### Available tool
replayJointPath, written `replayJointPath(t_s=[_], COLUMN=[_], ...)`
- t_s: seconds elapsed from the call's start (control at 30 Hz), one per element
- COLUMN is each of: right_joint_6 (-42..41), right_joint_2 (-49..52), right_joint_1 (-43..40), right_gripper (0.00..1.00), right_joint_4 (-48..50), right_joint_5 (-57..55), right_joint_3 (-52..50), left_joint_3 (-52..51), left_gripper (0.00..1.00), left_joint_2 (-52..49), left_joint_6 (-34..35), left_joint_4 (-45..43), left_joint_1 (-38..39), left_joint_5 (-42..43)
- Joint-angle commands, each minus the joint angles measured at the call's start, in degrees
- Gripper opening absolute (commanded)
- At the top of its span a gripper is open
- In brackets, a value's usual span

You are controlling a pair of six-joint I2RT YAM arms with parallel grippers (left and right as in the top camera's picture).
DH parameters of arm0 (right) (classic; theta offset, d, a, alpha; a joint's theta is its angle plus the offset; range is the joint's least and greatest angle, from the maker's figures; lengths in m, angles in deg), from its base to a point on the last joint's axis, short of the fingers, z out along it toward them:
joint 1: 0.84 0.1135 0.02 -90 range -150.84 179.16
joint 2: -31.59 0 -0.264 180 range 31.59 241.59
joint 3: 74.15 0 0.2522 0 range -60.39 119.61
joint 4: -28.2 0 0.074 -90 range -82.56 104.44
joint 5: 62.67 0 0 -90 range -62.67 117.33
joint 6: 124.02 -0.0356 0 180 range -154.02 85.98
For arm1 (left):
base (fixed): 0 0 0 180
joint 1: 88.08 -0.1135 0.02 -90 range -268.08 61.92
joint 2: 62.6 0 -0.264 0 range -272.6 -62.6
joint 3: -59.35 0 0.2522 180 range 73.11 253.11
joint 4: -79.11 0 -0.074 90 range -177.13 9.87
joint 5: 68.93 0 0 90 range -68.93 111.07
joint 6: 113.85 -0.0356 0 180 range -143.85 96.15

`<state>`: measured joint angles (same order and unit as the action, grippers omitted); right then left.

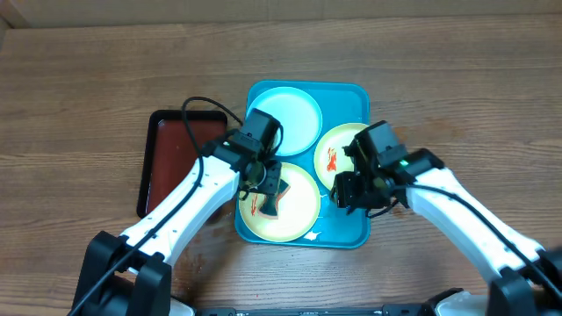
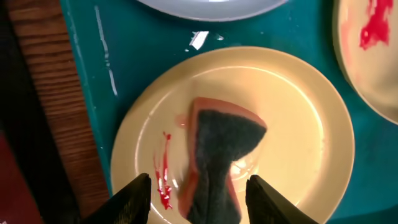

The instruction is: Clean dirty plates on tray and stack at the side

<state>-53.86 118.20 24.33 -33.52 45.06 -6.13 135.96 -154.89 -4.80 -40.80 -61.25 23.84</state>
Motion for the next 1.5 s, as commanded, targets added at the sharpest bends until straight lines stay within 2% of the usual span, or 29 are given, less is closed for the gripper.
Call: replayJointPath(t_s=[0.0,0.07,0.23,0.37,0.8,0.97,1.13,1.23,1.33,1.47], right_joint_6=[-2.91,-2.89,-2.95,-2.95,-2.29,-2.93,-2.86,-2.51,-2.43,-1.31], right_joint_2=[0.98,0.83,0.85,0.85,3.85,5.03,7.48,8.44,8.79,8.79], right_joint_1=[0.24,0.22,0.22,0.24,4.59,6.32,6.32,6.32,6.34,6.38], right_gripper=[0.56,0.57,0.57,0.49,0.50,0.50,0.50,0.50,0.50,0.48], right_joint_4=[0.46,0.87,1.18,1.11,6.58,6.71,6.91,8.07,9.33,10.47], right_joint_5=[-1.84,-1.86,2.05,6.69,2.80,-5.46,-6.12,-6.05,-4.94,-4.61], right_joint_3=[1.42,1.53,1.75,1.75,0.72,0.70,0.70,0.70,0.70,0.33], left_joint_3=[-0.61,-0.57,-0.48,-0.48,-0.50,-0.50,-0.70,-1.22,-1.77,-2.16], left_gripper=[0.50,0.49,0.52,0.51,0.51,0.51,0.50,0.39,0.44,0.44], left_joint_2=[-0.22,-0.22,-0.24,-0.24,-0.24,-0.24,-0.24,-0.24,-0.24,-0.31], left_joint_6=[-1.31,-1.49,-8.22,-8.11,-7.91,-7.93,-7.93,-7.93,-7.93,-7.93], left_joint_4=[0.37,0.59,1.05,1.22,0.57,0.13,0.09,-0.28,-0.76,-1.09], left_joint_1=[-2.47,-3.50,-5.11,-5.07,-5.07,-5.07,-5.07,-5.07,-5.05,-5.05], left_joint_5=[0.46,1.42,10.40,10.40,10.19,10.16,8.94,8.70,8.70,8.92])
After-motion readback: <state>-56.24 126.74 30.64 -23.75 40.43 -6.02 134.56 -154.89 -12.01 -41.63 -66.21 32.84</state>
